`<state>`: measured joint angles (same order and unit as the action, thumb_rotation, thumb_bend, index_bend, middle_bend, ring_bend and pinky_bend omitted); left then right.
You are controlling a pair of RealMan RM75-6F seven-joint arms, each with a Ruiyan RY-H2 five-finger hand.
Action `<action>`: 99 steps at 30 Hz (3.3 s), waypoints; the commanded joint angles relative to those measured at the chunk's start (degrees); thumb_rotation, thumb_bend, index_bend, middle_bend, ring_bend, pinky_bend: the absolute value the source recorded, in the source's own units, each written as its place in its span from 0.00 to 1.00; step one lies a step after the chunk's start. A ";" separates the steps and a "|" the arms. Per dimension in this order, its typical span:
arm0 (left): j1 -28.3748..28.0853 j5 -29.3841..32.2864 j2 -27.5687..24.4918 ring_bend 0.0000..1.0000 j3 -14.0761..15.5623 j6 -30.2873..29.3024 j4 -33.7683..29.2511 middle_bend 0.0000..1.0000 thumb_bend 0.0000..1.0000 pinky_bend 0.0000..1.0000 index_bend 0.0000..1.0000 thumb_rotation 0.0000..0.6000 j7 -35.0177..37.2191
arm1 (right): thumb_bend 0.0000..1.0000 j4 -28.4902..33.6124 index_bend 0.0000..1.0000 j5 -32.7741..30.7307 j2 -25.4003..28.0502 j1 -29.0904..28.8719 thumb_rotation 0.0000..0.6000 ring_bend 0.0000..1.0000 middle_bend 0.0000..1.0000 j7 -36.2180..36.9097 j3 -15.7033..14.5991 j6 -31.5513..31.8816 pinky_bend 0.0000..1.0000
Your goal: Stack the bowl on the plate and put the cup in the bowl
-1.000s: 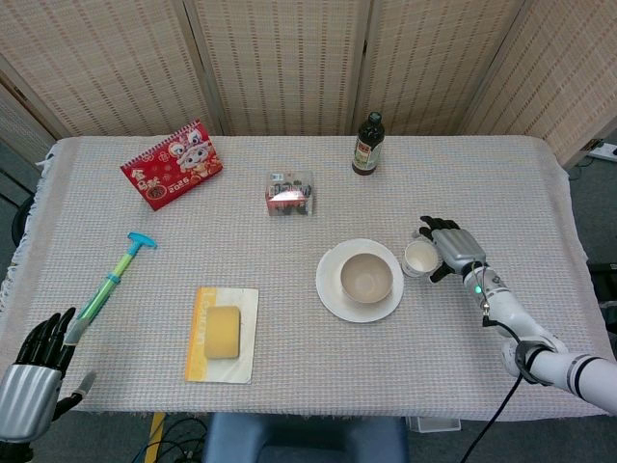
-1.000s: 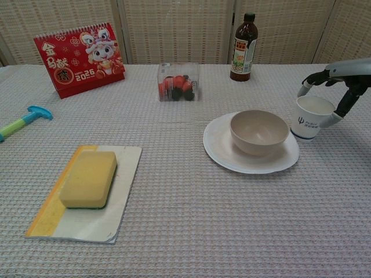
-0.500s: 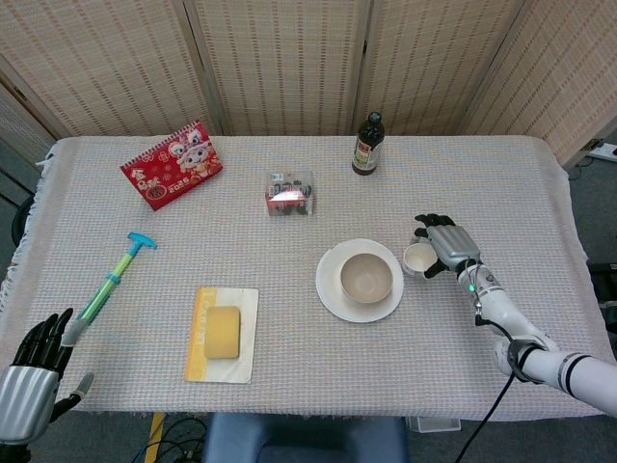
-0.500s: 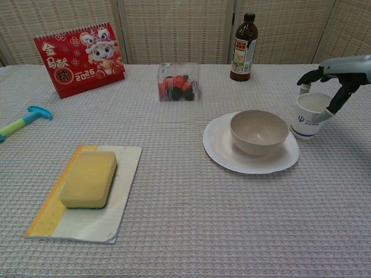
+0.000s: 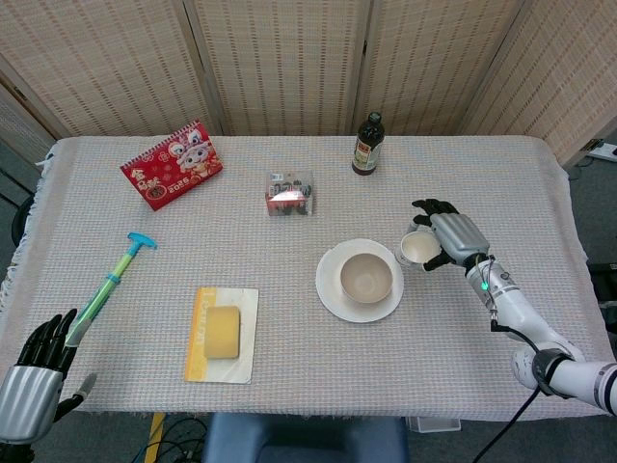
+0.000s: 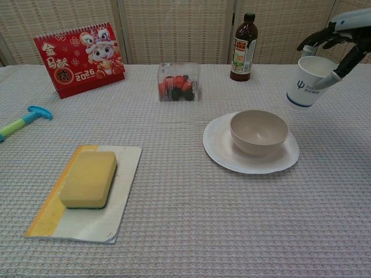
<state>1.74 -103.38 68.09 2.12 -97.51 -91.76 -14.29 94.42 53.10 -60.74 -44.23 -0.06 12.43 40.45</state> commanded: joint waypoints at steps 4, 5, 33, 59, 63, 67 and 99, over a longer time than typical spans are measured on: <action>0.01 -0.01 -0.04 0.00 -0.01 -0.06 -0.11 0.00 0.31 0.16 0.00 1.00 0.01 | 0.19 6.28 0.47 0.28 3.14 -0.06 1.00 0.00 0.08 2.29 1.30 -1.28 0.00; 0.04 -0.01 -0.06 0.00 -0.03 -0.15 -0.12 0.00 0.31 0.16 0.00 1.00 0.02 | 0.19 6.67 0.47 0.46 3.03 -0.14 1.00 0.00 0.08 2.33 1.15 -1.52 0.00; 0.80 -1.02 -1.34 0.00 0.07 -2.53 -0.13 0.00 0.31 0.16 0.00 1.00 2.55 | 0.18 -3.13 0.47 -4.69 -12.43 -5.38 1.00 0.00 0.08 -6.39 -3.40 -0.27 0.00; 1.11 -0.99 -1.79 0.00 -0.20 -3.19 -0.05 0.00 0.31 0.16 0.00 1.00 3.70 | 0.12 -1.10 0.00 -14.75 -10.23 -10.45 1.00 0.00 0.00 -11.59 -5.58 -2.92 0.00; 1.12 -0.83 -1.74 0.00 -0.26 -3.07 0.00 0.00 0.31 0.16 0.00 1.00 3.59 | 0.11 2.78 0.00 -12.35 -6.19 -9.15 1.00 0.00 0.00 -9.67 -4.70 -2.15 0.00; 1.06 -0.96 -1.58 0.00 -0.25 -2.89 -0.02 0.00 0.31 0.16 0.00 1.00 3.18 | 0.10 9.15 0.00 -5.76 -0.09 -5.03 1.00 0.00 0.00 -5.12 -2.63 1.03 0.00; -0.17 -1.35 -0.74 0.00 -0.24 -1.03 0.40 0.00 0.31 0.16 0.00 1.00 2.39 | 0.09 -5.47 0.00 41.52 -4.43 34.85 1.00 0.00 0.00 4.59 -16.60 50.11 0.00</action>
<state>1.61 -104.60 67.32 1.83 -98.52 -91.42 -11.90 88.84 94.14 -65.19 -9.83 4.48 -4.22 89.89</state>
